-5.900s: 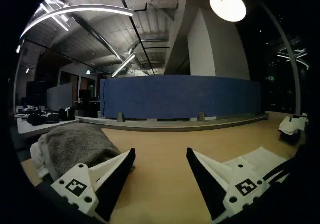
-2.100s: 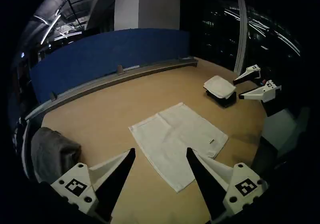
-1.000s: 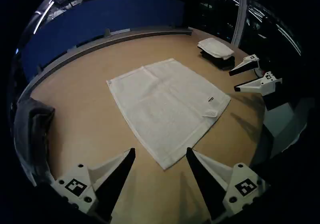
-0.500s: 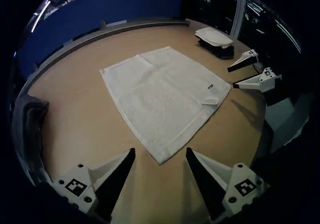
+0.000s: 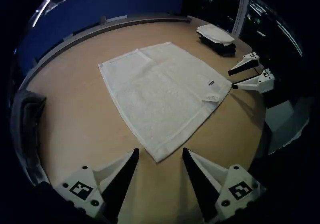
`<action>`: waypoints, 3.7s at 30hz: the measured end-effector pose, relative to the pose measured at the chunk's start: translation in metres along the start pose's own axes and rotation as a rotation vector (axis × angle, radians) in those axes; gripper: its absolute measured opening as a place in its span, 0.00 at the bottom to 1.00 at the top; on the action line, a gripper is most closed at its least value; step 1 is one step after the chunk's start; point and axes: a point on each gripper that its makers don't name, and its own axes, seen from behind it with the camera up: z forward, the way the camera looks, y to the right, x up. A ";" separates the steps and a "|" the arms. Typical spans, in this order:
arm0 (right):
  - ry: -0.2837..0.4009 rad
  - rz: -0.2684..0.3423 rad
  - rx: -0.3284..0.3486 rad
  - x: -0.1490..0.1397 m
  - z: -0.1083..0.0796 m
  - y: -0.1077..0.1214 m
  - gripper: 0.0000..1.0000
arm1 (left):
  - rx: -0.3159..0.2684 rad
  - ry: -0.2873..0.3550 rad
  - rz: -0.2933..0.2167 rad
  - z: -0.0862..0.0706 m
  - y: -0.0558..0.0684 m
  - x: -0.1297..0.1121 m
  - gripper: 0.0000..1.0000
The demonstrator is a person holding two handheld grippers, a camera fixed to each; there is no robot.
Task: Fold towel
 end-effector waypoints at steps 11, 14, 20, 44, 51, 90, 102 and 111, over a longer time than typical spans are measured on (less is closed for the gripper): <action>-0.030 0.018 0.025 -0.011 0.004 -0.004 0.50 | 0.012 -0.021 0.003 0.002 -0.001 -0.003 0.60; -0.032 0.018 0.026 -0.012 0.005 -0.004 0.41 | 0.014 -0.026 0.013 0.003 -0.001 -0.003 0.56; -0.035 0.024 0.014 -0.013 0.006 -0.003 0.25 | 0.025 -0.034 0.031 0.002 -0.002 -0.003 0.52; -0.043 0.035 0.006 -0.011 0.005 -0.003 0.10 | 0.068 -0.045 0.030 0.004 -0.010 -0.002 0.10; -0.044 0.036 -0.007 -0.010 0.003 -0.001 0.08 | 0.072 -0.043 0.051 0.004 -0.007 -0.001 0.09; 0.087 0.085 -0.019 0.064 -0.079 0.004 0.02 | 0.095 0.067 -0.084 -0.078 0.005 0.067 0.09; 0.106 0.097 -0.017 0.077 -0.097 0.002 0.02 | 0.089 0.077 -0.125 -0.098 0.009 0.077 0.09; 0.111 0.108 -0.011 0.081 -0.111 -0.003 0.02 | 0.082 0.081 -0.155 -0.108 0.015 0.075 0.09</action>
